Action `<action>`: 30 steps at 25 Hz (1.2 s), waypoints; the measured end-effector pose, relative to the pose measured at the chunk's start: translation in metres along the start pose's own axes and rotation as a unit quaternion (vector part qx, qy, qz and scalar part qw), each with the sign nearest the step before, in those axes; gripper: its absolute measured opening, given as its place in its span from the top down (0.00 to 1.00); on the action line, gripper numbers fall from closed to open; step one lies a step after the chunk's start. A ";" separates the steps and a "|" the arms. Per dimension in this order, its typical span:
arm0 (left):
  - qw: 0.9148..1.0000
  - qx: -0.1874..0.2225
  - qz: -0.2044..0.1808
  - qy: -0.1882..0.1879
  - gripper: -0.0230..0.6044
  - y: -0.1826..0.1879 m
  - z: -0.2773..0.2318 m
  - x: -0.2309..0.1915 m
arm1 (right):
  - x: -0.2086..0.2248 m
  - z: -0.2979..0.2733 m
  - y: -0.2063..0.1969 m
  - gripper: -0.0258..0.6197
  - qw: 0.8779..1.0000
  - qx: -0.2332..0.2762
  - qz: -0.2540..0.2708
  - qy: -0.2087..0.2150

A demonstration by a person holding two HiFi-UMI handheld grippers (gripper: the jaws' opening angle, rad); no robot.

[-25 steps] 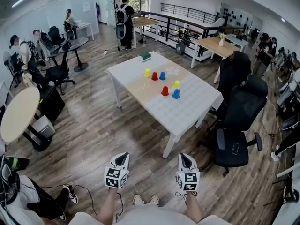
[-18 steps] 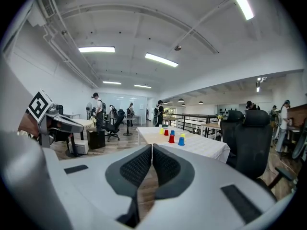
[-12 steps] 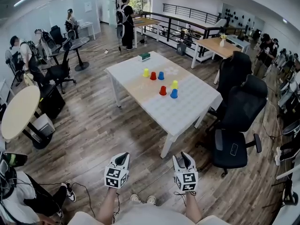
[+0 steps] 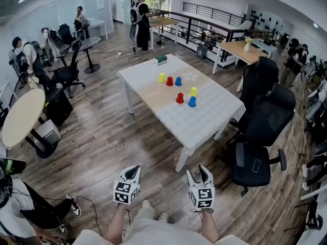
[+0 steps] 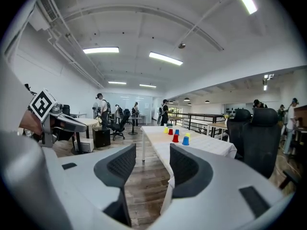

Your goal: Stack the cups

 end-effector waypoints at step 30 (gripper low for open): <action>1.000 0.006 -0.006 -0.028 0.94 0.087 -0.184 -0.217 | 0.001 -0.272 0.068 0.65 0.999 -0.001 0.001 -0.032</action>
Point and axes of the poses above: the fingertips, and each gripper's own axes: z backward along the fingers, x to its right, y out of its top, the point moved 1 cm from there along z, backward along the fingers, and after that the axes turned 15 degrees about -y, right-handed, at the moved point
